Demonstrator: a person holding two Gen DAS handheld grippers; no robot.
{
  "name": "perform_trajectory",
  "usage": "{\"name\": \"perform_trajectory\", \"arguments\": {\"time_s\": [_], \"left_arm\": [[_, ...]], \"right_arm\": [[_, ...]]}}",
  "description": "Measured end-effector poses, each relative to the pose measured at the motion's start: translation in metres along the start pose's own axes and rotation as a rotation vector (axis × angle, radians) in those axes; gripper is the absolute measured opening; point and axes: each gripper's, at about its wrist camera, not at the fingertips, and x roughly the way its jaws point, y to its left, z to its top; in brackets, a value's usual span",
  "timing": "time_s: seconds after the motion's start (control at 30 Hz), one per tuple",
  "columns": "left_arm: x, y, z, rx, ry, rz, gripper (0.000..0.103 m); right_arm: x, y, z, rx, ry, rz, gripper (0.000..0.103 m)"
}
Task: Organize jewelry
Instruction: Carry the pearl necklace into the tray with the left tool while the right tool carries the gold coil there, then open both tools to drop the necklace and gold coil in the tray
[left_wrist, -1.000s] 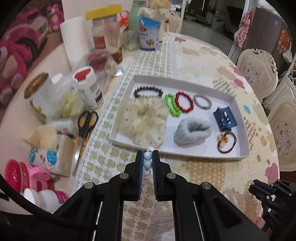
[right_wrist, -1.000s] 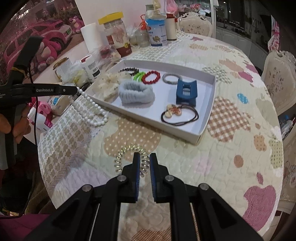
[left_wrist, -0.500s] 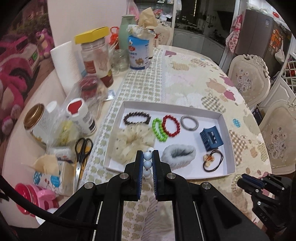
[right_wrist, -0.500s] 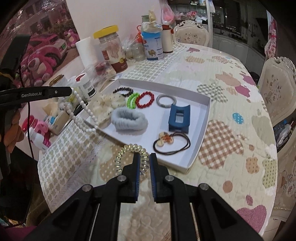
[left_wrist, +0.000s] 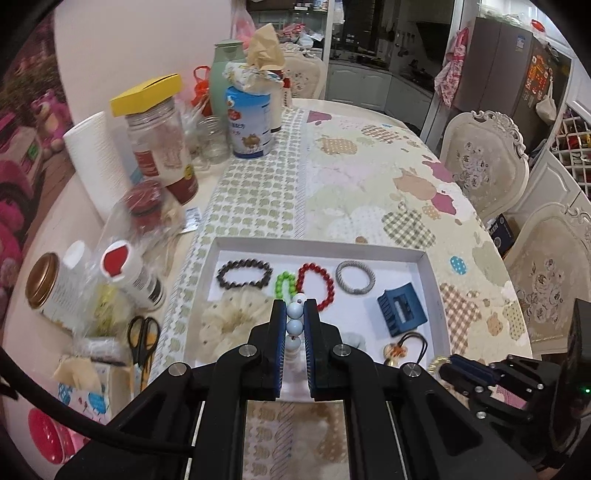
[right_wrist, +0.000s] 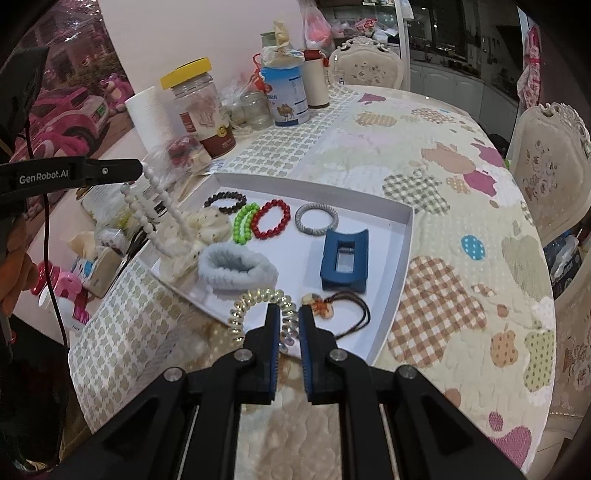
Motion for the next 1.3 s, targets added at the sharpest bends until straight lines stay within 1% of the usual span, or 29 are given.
{"name": "perform_trajectory", "arguments": {"time_s": [0.23, 0.4, 0.53, 0.6, 0.77, 0.97, 1.13, 1.17, 1.2, 1.27, 1.3], "left_arm": [[0.027, -0.015, 0.018, 0.010, 0.016, -0.034, 0.009], [0.055, -0.011, 0.023, -0.020, 0.056, -0.056, 0.009], [0.075, 0.005, 0.016, -0.054, 0.102, -0.055, 0.009], [0.086, 0.015, 0.009, -0.080, 0.131, -0.052, 0.009], [0.106, 0.030, -0.009, -0.108, 0.185, -0.038, 0.009], [0.116, 0.038, -0.019, -0.127, 0.201, -0.023, 0.009], [0.117, 0.038, -0.023, -0.136, 0.196, -0.020, 0.009], [0.117, 0.038, -0.024, -0.138, 0.199, -0.012, 0.014], [0.116, 0.039, -0.024, -0.142, 0.200, -0.007, 0.021], [0.114, 0.040, -0.025, -0.150, 0.197, -0.005, 0.026], [0.113, 0.040, -0.025, -0.151, 0.196, -0.002, 0.027]], "right_arm": [[0.032, -0.006, 0.027, 0.034, 0.012, 0.012, 0.010], [0.061, -0.006, 0.043, 0.045, 0.035, 0.011, 0.010], [0.087, -0.005, 0.053, 0.041, 0.067, 0.001, 0.010], [0.098, -0.004, 0.056, 0.033, 0.083, -0.006, 0.010], [0.129, -0.002, 0.064, -0.001, 0.132, -0.031, 0.010], [0.152, -0.002, 0.065, -0.046, 0.177, -0.070, 0.010], [0.156, -0.003, 0.065, -0.055, 0.187, -0.078, 0.012], [0.156, -0.003, 0.065, -0.055, 0.187, -0.078, 0.013], [0.156, -0.003, 0.065, -0.054, 0.187, -0.079, 0.014], [0.154, -0.003, 0.065, -0.046, 0.181, -0.072, 0.015], [0.151, -0.003, 0.064, -0.038, 0.174, -0.064, 0.016]]}}
